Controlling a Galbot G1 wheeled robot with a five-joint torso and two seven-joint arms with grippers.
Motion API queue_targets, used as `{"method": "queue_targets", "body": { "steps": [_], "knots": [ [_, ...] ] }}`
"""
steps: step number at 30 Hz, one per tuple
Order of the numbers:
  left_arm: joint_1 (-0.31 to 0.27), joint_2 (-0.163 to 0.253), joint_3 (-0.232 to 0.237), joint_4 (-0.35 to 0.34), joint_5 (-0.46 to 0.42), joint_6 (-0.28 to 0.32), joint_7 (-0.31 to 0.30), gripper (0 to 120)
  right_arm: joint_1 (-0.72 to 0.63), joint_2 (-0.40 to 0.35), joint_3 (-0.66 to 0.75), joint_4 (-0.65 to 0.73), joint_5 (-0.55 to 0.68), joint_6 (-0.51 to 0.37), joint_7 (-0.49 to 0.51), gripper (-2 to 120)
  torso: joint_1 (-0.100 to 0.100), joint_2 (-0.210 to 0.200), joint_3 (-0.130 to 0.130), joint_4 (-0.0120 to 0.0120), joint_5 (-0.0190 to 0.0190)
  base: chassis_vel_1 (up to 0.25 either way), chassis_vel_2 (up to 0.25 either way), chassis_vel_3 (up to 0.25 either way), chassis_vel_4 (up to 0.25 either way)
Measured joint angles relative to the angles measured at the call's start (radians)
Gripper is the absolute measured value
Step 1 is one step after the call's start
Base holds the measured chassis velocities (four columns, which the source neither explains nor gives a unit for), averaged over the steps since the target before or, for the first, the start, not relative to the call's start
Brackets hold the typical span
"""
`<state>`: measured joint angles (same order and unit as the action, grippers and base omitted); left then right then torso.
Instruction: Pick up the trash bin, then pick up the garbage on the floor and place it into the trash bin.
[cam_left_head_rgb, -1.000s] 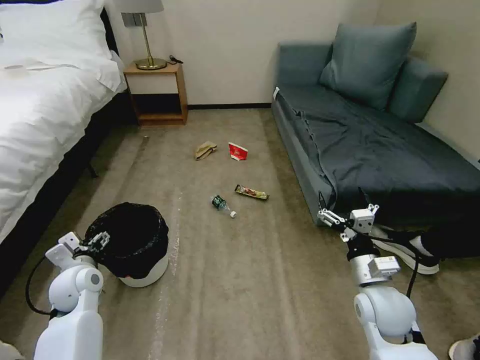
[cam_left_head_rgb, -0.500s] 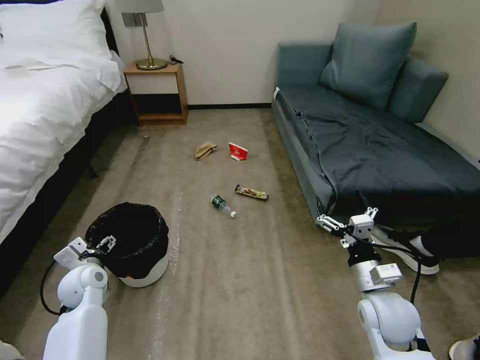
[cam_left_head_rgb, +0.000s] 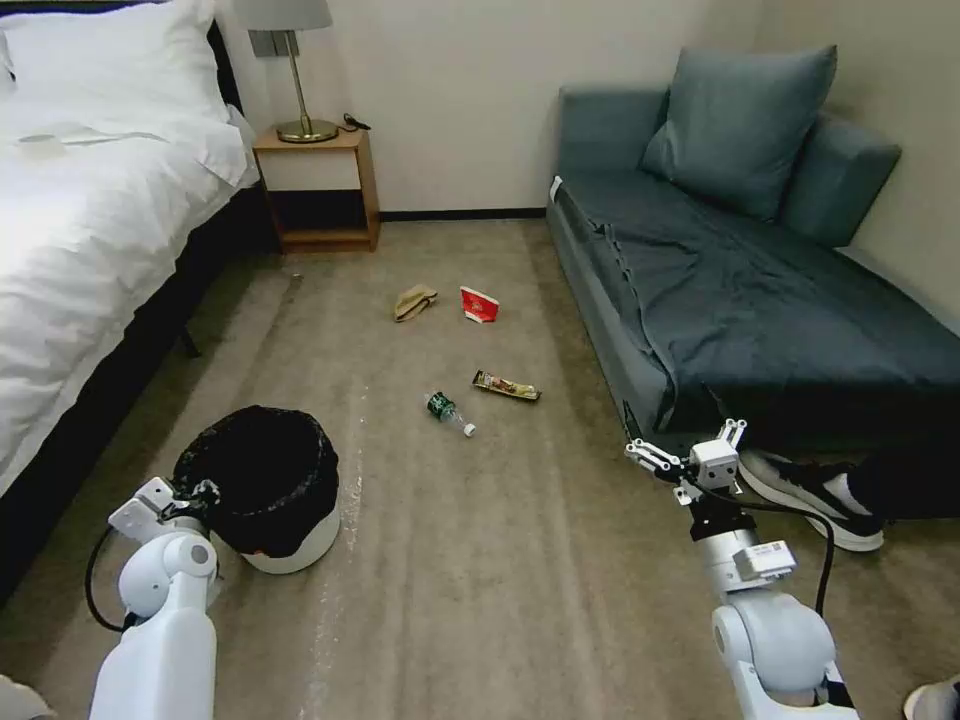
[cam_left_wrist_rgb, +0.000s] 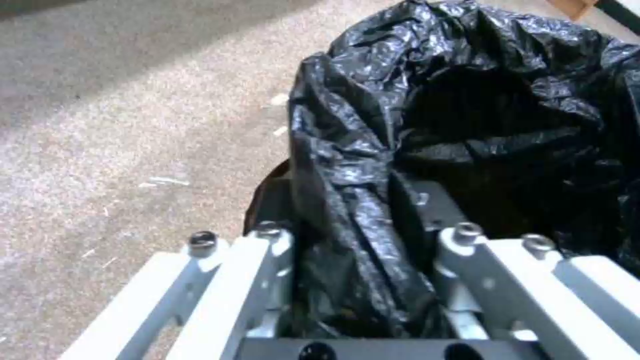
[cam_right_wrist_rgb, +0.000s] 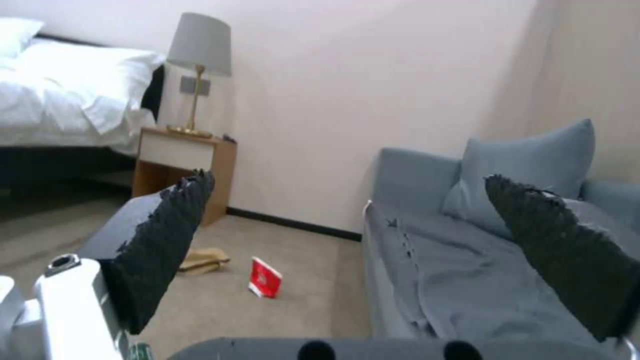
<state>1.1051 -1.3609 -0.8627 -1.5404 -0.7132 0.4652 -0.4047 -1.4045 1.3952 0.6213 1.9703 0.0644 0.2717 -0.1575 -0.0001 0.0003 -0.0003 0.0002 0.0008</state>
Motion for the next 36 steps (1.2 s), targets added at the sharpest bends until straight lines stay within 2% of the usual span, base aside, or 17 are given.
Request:
{"method": "queue_targets", "body": {
  "steps": [1, 3, 5, 6, 12, 15, 18, 19, 20, 21, 22, 24, 25, 28, 29, 32, 36],
  "knots": [
    [0.0, 0.0, 0.0, 0.0, 0.0, 0.0, 0.0, 24, 0.0, 0.0, 0.0, 0.0, 0.0, 0.0, 0.0, 100, 0.0, 0.0, 0.0, 0.0, 0.0, 0.0, 0.0, 0.0, 0.0],
    [0.009, 0.001, 0.0, -0.003, 0.011, 0.0, 0.007, 11, 0.014, -0.001, -0.008, -0.016, 0.01, 0.003, 0.032, 100, 0.0, 0.0, 0.0, 0.0001, -0.0003, 0.0, 0.0, 0.0, 0.0],
    [0.01, 0.001, 0.0, -0.003, 0.013, 0.0, 0.008, 10, 0.017, -0.001, -0.015, -0.02, 0.015, 0.003, 0.046, 100, 0.0, 0.0, 0.0, 0.0002, -0.0003, 0.0, 0.0, 0.0, 0.0],
    [0.015, 0.001, -0.001, -0.005, 0.016, 0.0, 0.014, 4, 0.021, -0.003, -0.03, -0.026, 0.034, 0.005, 0.069, 100, 0.0, 0.0, 0.0, 0.0002, -0.0002, 0.0, 0.0, 0.0, 0.0],
    [0.045, -0.004, -0.008, -0.039, 0.035, 0.007, 0.033, 4, 0.042, -0.002, -0.079, -0.054, 0.058, 0.05, 0.154, 100, 0.0, 0.0, 0.0, 0.0, -0.0017, 0.0, 0.0, 0.0, 0.0],
    [0.054, -0.006, -0.009, -0.056, 0.042, 0.014, 0.037, 4, 0.044, -0.003, -0.085, -0.054, 0.052, 0.054, 0.16, 100, 0.0, 0.0, 0.001, -0.0001, -0.0022, 0.0, 0.0, 0.0, 0.0],
    [0.091, -0.011, -0.014, -0.167, 0.076, 0.05, 0.048, 4, 0.045, -0.009, -0.094, -0.049, 0.021, 0.075, 0.16, 100, 0.0, -0.001, 0.001, -0.0012, -0.0048, 0.0, 0.0, 0.0, 0.0],
    [0.091, -0.011, -0.014, -0.167, 0.076, 0.05, 0.048, 4, 0.045, -0.009, -0.094, -0.049, 0.021, 0.075, 0.16, 100, 0.0, -0.001, 0.001, -0.0012, -0.0048, 0.0, 0.0, 0.0, 0.0],
    [0.098, -0.012, -0.019, -0.207, 0.087, 0.053, 0.05, 4, 0.045, -0.009, -0.094, -0.049, 0.013, 0.081, 0.159, 100, 0.0, -0.001, 0.001, -0.0013, -0.0039, 0.0, 0.0, 0.0, 0.0],
    [0.107, -0.011, -0.026, -0.264, 0.103, 0.059, 0.049, 4, 0.043, -0.008, -0.097, -0.048, 0.006, 0.089, 0.159, 100, 0.0, -0.001, 0.001, -0.0009, -0.0011, 0.0, 0.0, 0.0, 0.0],
    [0.107, -0.011, -0.026, -0.264, 0.103, 0.059, 0.049, 4, 0.043, -0.008, -0.097, -0.048, 0.006, 0.089, 0.159, 100, 0.0, -0.001, 0.001, -0.0009, -0.0011, 0.0, 0.0, 0.0, 0.0],
    [0.125, -0.011, -0.031, -0.356, 0.124, 0.07, 0.047, 4, 0.04, -0.006, -0.106, -0.046, -0.001, 0.103, 0.161, 100, 0.0, -0.001, 0.001, -0.0002, -0.002, 0.0, 0.0, 0.0, 0.0],
    [0.125, -0.011, -0.031, -0.356, 0.124, 0.07, 0.047, 4, 0.04, -0.006, -0.106, -0.046, -0.001, 0.103, 0.161, 100, 0.0, -0.001, 0.001, -0.0002, -0.002, 0.0, 0.0, 0.0, 0.0],
    [0.152, -0.017, -0.04, -0.472, 0.156, 0.117, 0.037, 4, 0.035, -0.003, -0.111, -0.041, -0.008, 0.116, 0.16, 100, 0.0, -0.001, 0.0, -0.0004, -0.0013, 0.0, 0.0, 0.0, 0.0],
    [0.152, -0.017, -0.04, -0.472, 0.156, 0.117, 0.037, 4, 0.035, -0.003, -0.111, -0.041, -0.008, 0.116, 0.16, 100, 0.0, -0.001, 0.0, -0.0004, -0.0013, 0.0, 0.0, 0.0, 0.0],
    [0.178, -0.018, -0.05, -0.551, 0.182, 0.138, 0.052, 4, 0.033, -0.002, -0.115, -0.036, -0.006, 0.118, 0.16, 100, 0.0, -0.001, 0.0, -0.0001, -0.001, 0.0, 0.0, 0.0, 0.0],
    [0.195, -0.018, -0.06, -0.599, 0.19, 0.148, 0.079, 4, 0.034, 0.001, -0.116, -0.035, -0.002, 0.118, 0.158, 100, 0.0, -0.001, 0.0, -0.0003, -0.0007, 0.0, 0.0, 0.0, 0.0]
  ]
}}
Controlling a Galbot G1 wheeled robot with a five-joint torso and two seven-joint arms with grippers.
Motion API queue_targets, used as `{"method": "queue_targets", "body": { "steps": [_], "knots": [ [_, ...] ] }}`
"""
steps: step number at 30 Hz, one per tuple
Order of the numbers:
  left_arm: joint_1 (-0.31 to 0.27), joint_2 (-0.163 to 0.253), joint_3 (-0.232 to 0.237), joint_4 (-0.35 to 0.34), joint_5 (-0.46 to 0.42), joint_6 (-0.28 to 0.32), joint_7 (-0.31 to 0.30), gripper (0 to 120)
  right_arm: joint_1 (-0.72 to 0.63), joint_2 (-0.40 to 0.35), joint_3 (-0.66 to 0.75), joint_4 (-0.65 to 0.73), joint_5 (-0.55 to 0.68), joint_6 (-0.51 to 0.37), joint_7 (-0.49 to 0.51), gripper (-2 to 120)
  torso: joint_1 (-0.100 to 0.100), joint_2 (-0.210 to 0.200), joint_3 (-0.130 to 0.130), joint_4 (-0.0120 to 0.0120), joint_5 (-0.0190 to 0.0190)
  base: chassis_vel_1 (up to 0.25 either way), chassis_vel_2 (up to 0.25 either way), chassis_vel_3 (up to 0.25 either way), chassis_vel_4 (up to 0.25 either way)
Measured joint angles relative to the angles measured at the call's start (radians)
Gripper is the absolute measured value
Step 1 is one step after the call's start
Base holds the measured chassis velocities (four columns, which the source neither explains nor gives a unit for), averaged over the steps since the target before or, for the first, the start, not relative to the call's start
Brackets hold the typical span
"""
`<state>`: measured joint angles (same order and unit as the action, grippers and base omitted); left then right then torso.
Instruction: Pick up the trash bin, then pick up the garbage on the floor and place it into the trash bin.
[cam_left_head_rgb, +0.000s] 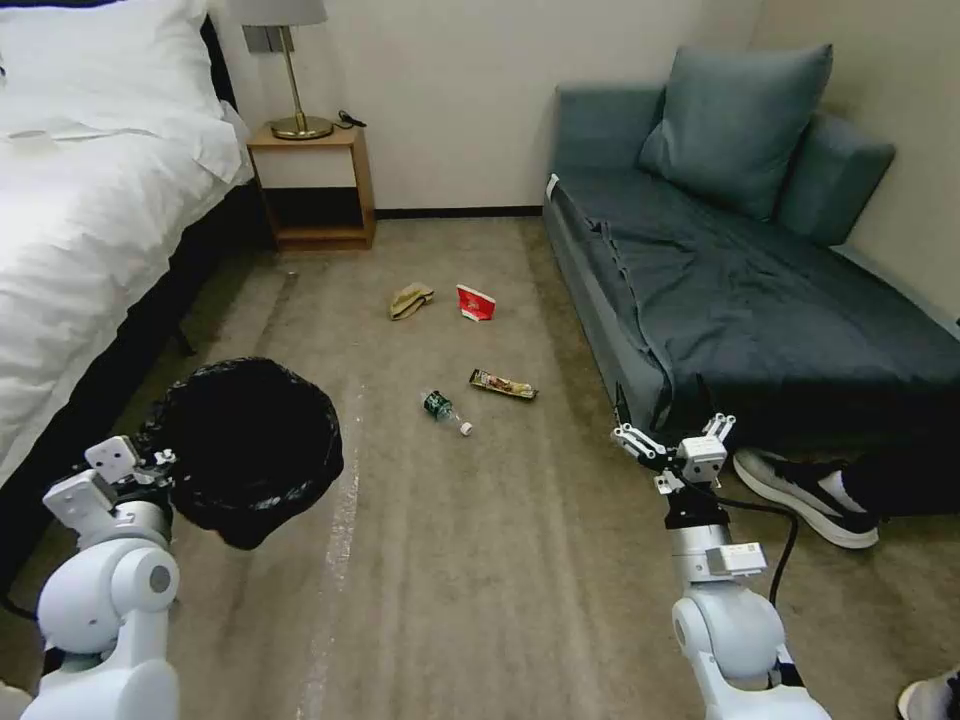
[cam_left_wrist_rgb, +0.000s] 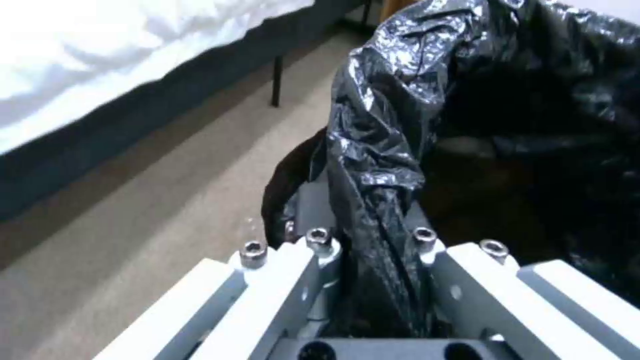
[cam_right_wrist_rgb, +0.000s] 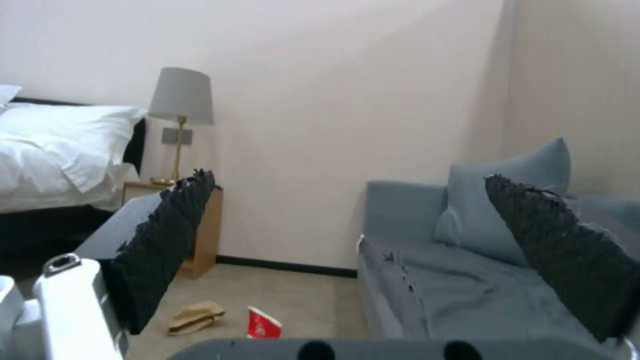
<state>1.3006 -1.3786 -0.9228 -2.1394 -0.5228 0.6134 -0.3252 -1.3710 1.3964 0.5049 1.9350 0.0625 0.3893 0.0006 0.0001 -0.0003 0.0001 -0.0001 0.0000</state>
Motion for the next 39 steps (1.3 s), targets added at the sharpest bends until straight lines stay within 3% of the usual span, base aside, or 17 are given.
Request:
{"method": "queue_targets", "body": {
  "steps": [8, 19, 25, 39],
  "knots": [
    [0.03, -0.013, -0.006, -0.054, 0.06, -0.011, 0.108, 4, -0.006, 0.014, 0.011, -0.024, 0.006, -0.001, -0.021, 100, 0.0, 0.0, 0.0, 0.0001, 0.0, 0.0, 0.0, 0.0, 0.0],
    [0.032, -0.018, 0.005, -0.053, 0.111, -0.009, 0.181, 4, -0.005, 0.026, 0.025, -0.039, 0.022, -0.009, -0.033, 100, 0.0, 0.0, 0.0, 0.0001, 0.0, 0.0, 0.0, 0.0, 0.0],
    [0.032, -0.022, 0.003, -0.054, 0.146, -0.02, 0.201, 4, -0.006, 0.028, 0.029, -0.041, 0.029, -0.01, -0.038, 100, 0.0, 0.0, 0.0, 0.0001, -0.0001, 0.0, 0.0, 0.0, 0.0],
    [0.043, -0.03, 0.008, -0.099, 0.12, -0.028, 0.175, 4, -0.01, 0.033, 0.038, -0.048, 0.036, -0.005, -0.063, 100, 0.0, 0.0, 0.0, 0.0001, 0.0, 0.0, 0.0, 0.0, 0.0]
  ]
}}
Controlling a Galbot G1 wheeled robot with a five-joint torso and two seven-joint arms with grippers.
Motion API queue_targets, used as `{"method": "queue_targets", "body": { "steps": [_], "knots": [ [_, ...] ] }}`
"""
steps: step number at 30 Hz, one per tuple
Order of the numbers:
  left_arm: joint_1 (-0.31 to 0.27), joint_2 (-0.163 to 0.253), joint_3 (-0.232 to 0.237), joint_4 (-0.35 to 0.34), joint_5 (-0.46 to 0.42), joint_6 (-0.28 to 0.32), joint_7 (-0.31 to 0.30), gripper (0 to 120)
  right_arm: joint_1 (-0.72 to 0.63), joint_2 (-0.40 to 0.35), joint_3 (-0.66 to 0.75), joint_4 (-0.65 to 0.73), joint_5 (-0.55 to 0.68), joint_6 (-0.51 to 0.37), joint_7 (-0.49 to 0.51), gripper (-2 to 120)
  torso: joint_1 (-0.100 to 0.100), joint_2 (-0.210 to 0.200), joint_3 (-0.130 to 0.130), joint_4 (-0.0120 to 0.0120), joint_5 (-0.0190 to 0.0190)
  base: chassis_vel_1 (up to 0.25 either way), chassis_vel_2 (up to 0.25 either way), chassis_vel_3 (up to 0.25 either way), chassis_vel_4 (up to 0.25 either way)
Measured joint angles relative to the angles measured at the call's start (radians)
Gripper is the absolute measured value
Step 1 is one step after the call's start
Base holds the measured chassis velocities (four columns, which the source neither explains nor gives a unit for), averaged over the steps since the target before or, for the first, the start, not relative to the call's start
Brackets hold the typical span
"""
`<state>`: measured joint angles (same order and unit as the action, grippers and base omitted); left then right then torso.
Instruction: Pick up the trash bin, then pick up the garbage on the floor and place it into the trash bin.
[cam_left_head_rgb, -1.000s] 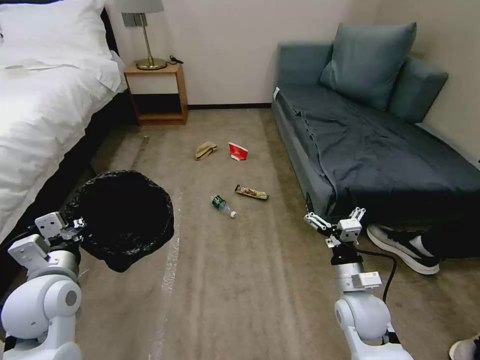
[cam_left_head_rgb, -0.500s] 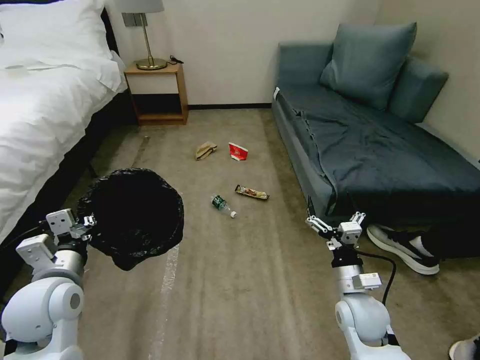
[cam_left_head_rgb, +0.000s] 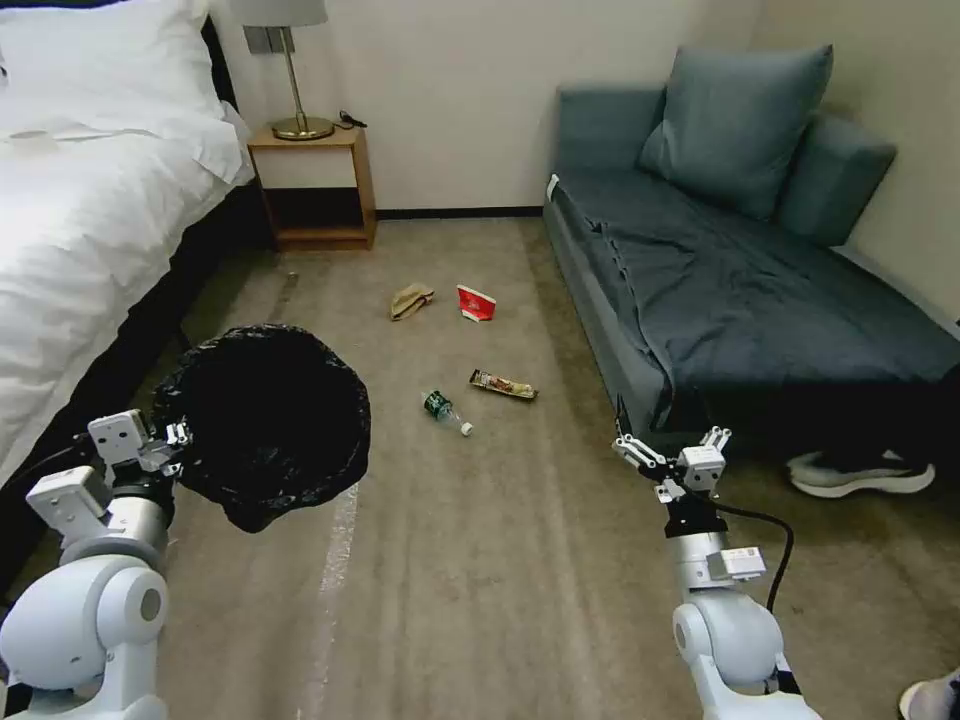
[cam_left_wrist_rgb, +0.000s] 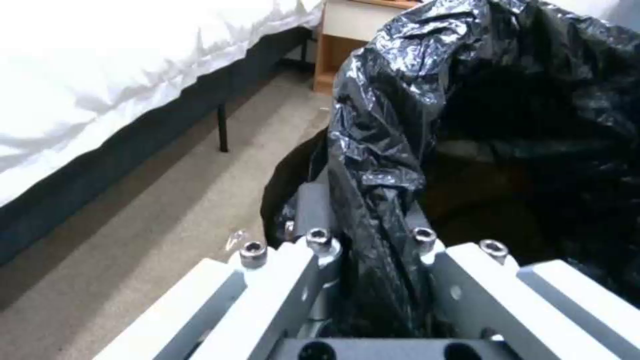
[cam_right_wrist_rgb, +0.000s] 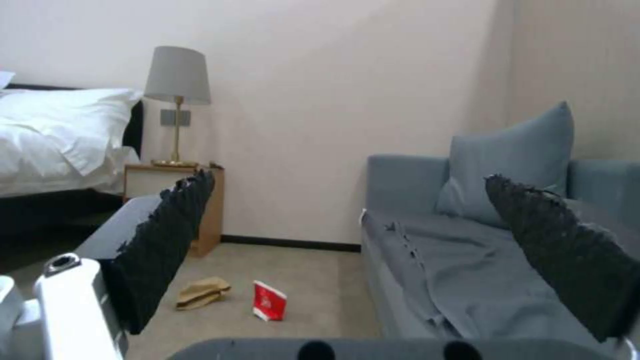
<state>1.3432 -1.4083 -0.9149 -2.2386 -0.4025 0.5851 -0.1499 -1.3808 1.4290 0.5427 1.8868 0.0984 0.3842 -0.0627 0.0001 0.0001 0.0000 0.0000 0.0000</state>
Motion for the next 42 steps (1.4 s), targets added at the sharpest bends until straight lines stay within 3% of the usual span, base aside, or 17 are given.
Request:
{"method": "queue_targets", "body": {
  "steps": [9, 42],
  "knots": [
    [0.005, 0.0, -0.005, -0.003, 0.001, -0.004, -0.004, 4, 0.0, 0.001, 0.003, -0.004, 0.0, 0.008, -0.005, 100, 0.0, 0.0, 0.0, 0.0, 0.0, -0.033, 0.023, 0.034, -0.03],
    [0.007, -0.001, -0.009, 0.008, 0.003, -0.018, 0.014, 4, -0.007, 0.001, 0.004, -0.008, -0.005, 0.014, -0.013, 100, 0.0, 0.0, 0.0, 0.0, 0.0, -0.138, 0.146, 0.148, -0.148]
  ]
}}
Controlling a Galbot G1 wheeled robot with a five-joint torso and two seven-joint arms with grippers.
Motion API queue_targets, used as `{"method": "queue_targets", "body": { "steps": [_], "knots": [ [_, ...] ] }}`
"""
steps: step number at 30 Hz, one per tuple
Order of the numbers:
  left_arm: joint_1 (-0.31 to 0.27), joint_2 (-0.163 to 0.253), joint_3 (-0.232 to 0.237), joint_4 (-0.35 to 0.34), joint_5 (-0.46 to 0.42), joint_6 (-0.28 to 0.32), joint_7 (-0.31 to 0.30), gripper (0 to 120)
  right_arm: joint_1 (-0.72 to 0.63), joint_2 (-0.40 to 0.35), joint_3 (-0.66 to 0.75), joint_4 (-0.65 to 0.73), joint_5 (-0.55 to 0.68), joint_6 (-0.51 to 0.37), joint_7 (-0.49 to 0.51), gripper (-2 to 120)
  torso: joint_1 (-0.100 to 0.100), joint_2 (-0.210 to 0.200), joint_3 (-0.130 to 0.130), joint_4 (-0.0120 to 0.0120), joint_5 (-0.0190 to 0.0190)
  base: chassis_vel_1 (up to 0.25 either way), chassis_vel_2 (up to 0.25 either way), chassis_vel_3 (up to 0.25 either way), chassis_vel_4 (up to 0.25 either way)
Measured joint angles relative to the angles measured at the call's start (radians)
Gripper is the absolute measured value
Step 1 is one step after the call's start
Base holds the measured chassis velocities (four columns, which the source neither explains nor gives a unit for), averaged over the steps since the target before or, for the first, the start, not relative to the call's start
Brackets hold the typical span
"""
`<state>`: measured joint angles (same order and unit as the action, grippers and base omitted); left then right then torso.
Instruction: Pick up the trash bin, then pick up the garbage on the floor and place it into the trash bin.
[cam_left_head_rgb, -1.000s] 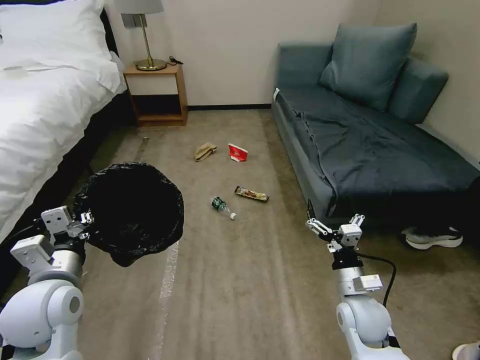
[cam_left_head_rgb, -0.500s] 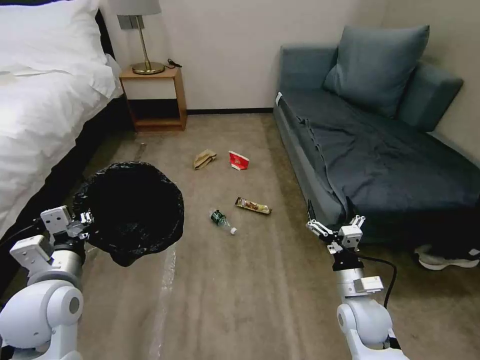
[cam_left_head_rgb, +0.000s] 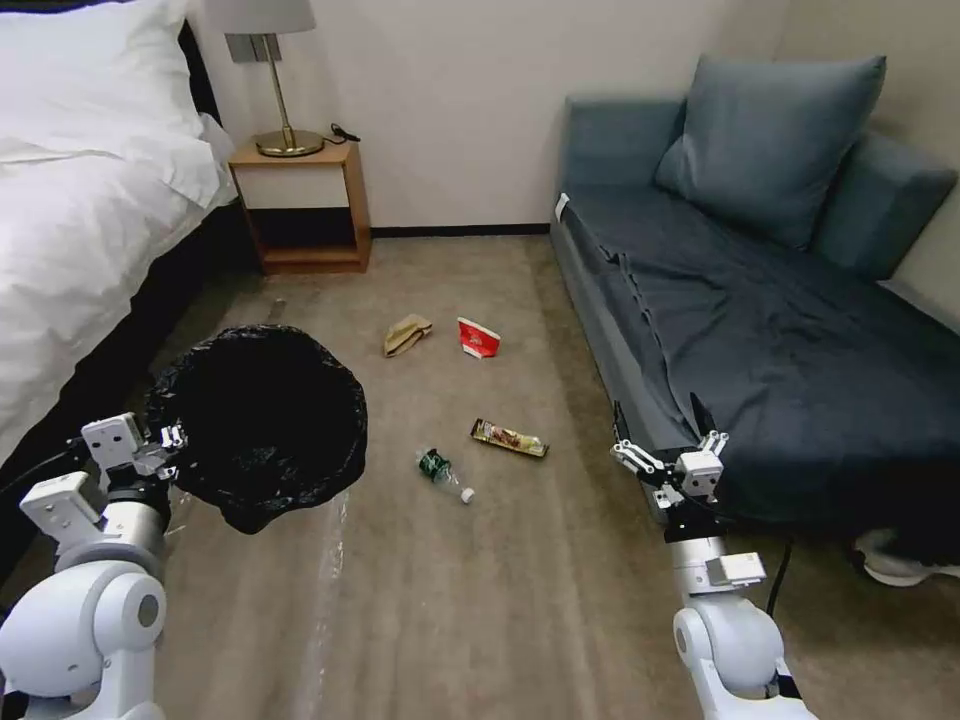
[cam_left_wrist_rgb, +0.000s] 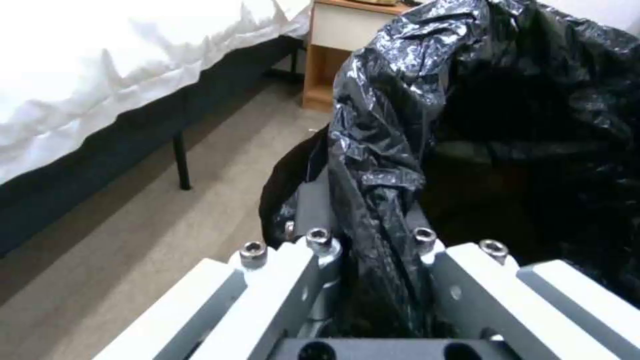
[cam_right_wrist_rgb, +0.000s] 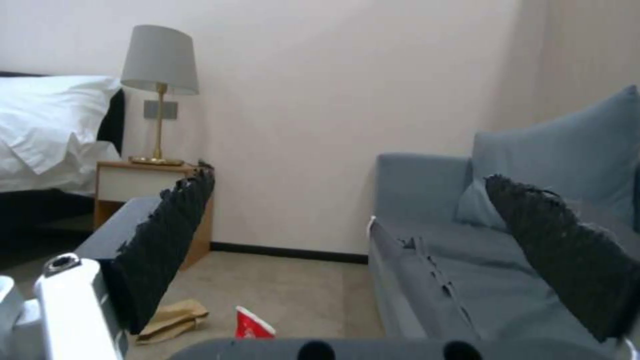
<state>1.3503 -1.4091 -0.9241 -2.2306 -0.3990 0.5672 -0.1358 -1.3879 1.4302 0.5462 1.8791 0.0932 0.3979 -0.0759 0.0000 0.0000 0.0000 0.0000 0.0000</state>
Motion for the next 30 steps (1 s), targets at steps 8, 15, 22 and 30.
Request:
{"method": "queue_targets", "body": {
  "steps": [8, 15, 22, 30],
  "knots": [
    [0.001, 0.006, -0.003, 0.003, 0.009, -0.004, 0.016, 4, -0.001, 0.0, -0.006, -0.008, -0.011, -0.002, 0.0, 100, 0.0, 0.0, 0.0, -0.0001, 0.0, -0.148, 0.147, 0.155, -0.133],
    [0.006, 0.01, -0.012, 0.001, 0.014, -0.004, 0.029, 4, 0.001, -0.001, -0.013, -0.009, -0.014, -0.003, -0.001, 100, 0.0, 0.0, 0.0, 0.0001, 0.0001, -0.117, 0.122, 0.124, -0.12],
    [0.008, 0.009, -0.01, -0.004, 0.014, -0.002, 0.038, 4, 0.003, -0.002, -0.015, -0.013, -0.017, -0.004, -0.001, 100, 0.0, 0.0, 0.0, 0.0, -0.0001, -0.132, 0.14, 0.132, -0.14],
    [0.008, 0.007, -0.01, -0.001, 0.02, 0.0, 0.048, 4, 0.004, -0.006, -0.015, -0.017, -0.02, -0.004, -0.001, 100, 0.0, 0.0, 0.0, 0.0002, -0.0001, -0.153, 0.156, 0.165, -0.143]
  ]
}}
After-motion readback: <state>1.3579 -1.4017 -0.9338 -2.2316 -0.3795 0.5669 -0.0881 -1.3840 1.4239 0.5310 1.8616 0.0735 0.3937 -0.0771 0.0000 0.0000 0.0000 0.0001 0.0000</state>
